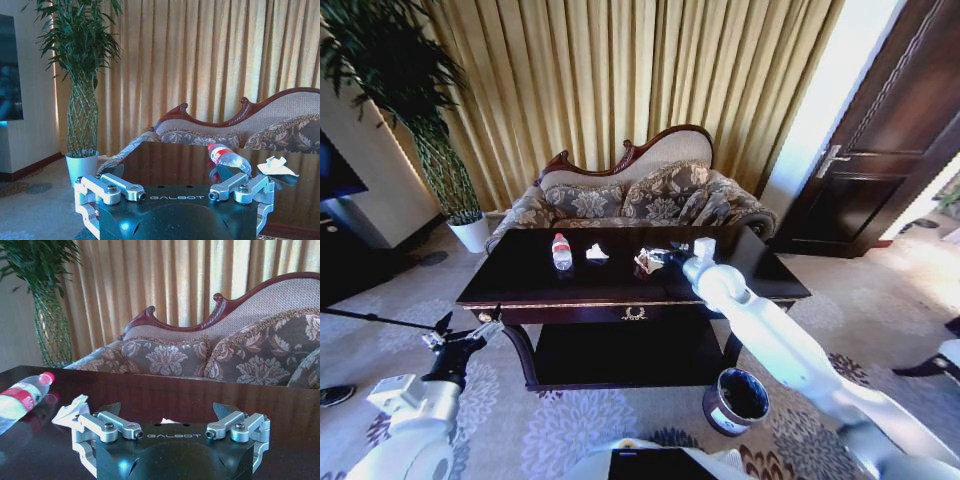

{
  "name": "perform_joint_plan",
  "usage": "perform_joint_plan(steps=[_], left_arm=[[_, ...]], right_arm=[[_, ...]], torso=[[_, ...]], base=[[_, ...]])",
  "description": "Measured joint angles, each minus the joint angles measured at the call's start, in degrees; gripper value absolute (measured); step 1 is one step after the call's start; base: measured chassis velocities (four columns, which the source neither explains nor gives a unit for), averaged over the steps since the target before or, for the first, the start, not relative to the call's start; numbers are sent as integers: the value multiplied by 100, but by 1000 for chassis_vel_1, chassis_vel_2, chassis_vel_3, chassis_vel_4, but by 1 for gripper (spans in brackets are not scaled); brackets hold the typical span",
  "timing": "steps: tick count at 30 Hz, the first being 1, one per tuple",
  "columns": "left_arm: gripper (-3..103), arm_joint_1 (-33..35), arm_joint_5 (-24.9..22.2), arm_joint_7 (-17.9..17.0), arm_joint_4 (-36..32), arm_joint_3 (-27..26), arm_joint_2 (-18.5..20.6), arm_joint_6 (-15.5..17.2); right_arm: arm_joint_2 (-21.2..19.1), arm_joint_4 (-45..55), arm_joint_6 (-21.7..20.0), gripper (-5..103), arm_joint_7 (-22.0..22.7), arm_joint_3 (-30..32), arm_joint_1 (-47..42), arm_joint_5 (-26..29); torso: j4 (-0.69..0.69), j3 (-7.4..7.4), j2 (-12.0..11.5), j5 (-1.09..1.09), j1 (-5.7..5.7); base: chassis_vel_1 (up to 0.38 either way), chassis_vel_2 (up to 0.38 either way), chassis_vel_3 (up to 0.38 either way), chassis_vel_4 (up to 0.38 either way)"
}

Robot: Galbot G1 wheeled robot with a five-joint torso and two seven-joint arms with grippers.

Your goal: Move to the front of the table and place the trash on the table into the trash bin.

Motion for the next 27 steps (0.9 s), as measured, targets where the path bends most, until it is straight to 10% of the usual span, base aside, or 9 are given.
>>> perform_joint_plan(steps=[27], left_arm=[[100, -223, -221, -92, 0, -20, -64, 4]], right_arm=[[580, -649, -224, 100, 726, -564, 178, 186]], torso=[[0, -1, 0, 1, -1]], base=[[0, 0, 0, 0]])
